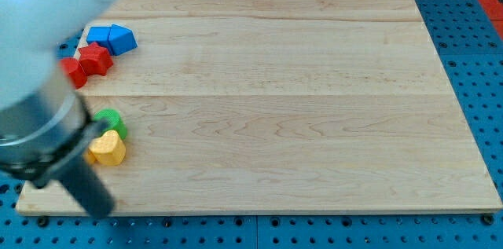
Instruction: Move the yellow heart to the right side of the green circle
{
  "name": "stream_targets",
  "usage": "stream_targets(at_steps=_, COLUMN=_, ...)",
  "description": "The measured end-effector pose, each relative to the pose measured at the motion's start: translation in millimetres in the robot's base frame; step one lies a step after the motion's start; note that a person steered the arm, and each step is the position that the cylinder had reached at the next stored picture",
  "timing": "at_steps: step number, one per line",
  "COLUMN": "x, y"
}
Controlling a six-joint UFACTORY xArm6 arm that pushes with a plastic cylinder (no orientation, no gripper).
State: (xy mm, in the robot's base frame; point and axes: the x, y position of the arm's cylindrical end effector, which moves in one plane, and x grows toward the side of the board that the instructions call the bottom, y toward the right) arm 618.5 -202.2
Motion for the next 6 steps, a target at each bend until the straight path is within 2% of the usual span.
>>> stream_targets(at_steps=1, x=-10, y=-32)
stream_targets(at_steps=2, x=-37, y=-32)
stream_targets(at_steps=5, x=-78, y=30)
stream_targets(at_steps=6, x=-89, y=30)
